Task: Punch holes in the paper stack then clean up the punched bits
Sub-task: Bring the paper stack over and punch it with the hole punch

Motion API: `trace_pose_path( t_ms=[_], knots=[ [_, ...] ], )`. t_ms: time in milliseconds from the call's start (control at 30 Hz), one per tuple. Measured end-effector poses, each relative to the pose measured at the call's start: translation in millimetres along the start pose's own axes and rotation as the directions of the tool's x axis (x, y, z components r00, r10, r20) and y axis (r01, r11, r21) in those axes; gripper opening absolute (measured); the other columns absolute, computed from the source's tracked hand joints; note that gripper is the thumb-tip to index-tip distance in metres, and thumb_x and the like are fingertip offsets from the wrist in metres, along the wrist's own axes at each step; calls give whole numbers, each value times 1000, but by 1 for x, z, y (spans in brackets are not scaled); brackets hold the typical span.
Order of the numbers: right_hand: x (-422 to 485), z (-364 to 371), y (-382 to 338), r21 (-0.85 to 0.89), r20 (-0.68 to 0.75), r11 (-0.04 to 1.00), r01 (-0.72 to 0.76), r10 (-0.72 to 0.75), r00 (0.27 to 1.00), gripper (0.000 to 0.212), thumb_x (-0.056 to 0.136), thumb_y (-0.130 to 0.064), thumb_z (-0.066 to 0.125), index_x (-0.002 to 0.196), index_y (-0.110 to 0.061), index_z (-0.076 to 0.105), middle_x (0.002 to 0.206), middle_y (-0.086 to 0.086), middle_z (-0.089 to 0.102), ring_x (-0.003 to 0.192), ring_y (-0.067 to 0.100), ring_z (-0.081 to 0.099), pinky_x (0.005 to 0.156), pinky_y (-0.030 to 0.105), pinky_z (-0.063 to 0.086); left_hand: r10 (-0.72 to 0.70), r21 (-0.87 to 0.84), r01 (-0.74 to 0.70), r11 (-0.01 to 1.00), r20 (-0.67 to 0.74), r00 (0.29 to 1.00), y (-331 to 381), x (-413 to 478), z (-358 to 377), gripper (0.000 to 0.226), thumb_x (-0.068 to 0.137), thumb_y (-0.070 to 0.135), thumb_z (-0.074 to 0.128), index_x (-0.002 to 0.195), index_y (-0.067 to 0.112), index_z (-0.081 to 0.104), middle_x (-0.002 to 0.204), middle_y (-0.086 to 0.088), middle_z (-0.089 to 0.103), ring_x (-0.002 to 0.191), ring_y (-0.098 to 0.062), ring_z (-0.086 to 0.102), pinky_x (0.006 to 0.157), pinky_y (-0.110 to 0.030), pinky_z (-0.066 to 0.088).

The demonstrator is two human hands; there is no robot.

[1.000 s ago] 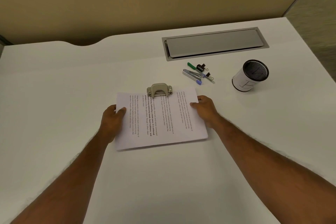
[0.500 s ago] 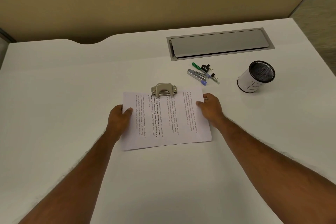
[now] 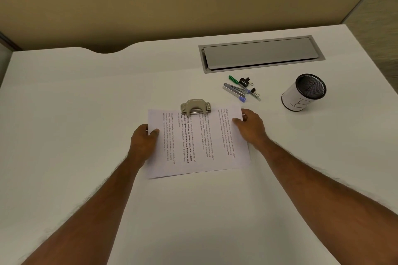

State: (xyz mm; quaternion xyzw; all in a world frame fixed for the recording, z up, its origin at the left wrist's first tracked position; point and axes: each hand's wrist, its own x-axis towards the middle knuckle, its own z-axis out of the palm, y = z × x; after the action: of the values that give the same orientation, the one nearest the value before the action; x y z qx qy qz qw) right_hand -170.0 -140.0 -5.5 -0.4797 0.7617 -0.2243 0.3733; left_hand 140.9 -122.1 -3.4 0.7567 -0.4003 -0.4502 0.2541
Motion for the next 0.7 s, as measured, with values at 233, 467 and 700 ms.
trace_pose_path(
  t_ms=[233, 467, 700],
  knots=[
    [11, 8, -28, -164, -147, 974, 155, -180, 973, 44, 89, -33, 64, 129, -16, 53, 125, 8, 55, 120, 26, 49, 105, 48, 39, 7, 13, -7, 1000, -5, 1000, 2, -3, 1, 32, 101, 22, 50, 125, 2, 54, 123, -15, 63, 105, -32, 63, 88, -43, 52],
    [41, 50, -95, -126, 114, 924, 361, -348, 931, 29, 93, -34, 56, 114, -14, 62, 115, 4, 61, 105, 19, 57, 97, 46, 47, 3, 23, -3, 1000, -24, 1000, 0, -3, 2, 31, 100, 24, 50, 124, 5, 55, 120, -12, 64, 101, -30, 64, 82, -39, 52],
    [72, 83, -130, -360, 217, 798, 484, -433, 875, 36, 94, -43, 52, 114, -15, 62, 119, 8, 57, 117, 26, 48, 101, 42, 38, -11, 15, 12, 1000, -59, 998, -7, 2, 6, 28, 99, 24, 51, 119, 6, 58, 115, -9, 66, 92, -24, 63, 74, -33, 48]
  ],
)
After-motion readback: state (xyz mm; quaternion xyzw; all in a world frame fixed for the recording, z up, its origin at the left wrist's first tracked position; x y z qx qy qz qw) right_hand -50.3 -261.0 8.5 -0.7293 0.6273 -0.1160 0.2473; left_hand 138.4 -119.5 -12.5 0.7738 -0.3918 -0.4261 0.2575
